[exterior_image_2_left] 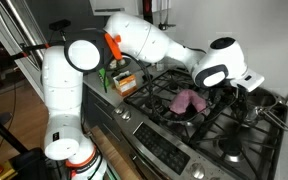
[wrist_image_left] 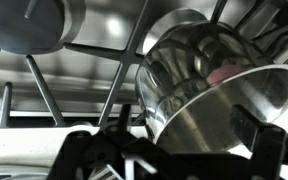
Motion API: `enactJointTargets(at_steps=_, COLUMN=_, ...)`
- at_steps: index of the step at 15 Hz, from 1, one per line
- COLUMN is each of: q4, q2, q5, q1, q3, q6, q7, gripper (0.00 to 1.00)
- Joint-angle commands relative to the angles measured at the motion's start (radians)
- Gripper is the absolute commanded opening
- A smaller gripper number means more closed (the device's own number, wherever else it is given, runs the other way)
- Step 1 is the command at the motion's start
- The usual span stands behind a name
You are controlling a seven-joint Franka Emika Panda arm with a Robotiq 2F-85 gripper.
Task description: Move the pot from the rear right plate onto the front right plate of the stove, pick up the pink towel and use it to wipe the pot on the stove
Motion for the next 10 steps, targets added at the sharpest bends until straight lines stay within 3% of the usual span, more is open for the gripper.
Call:
enactJointTargets(at_steps=1, q4=0.050, q2=0.053, q5=0.044, q1=-0.010, q3=0.003, q6=0.004, q7=0.015, gripper=1.00)
enactJointTargets(at_steps=3, q4=0.055, q2=0.067, q5=0.048, q1=-0.009, q3=0.003, q6=0.002, q7=0.020, gripper=0.99)
enactJointTargets(at_steps=4, q4=0.057, q2=0.073, q5=0.048, q1=-0.009, q3=0.003, q6=0.001, q7=0.022, gripper=0.93)
enactJointTargets(at_steps=7, q4=0.062, q2=0.087, q5=0.045, q1=-0.008, q3=0.001, q6=-0.003, q7=0.025, gripper=0.60)
enactJointTargets(at_steps=10, q4=0.066, q2=0.093, q5=0.044, q1=-0.008, q3=-0.001, q6=-0.007, q7=0.031, gripper=0.38)
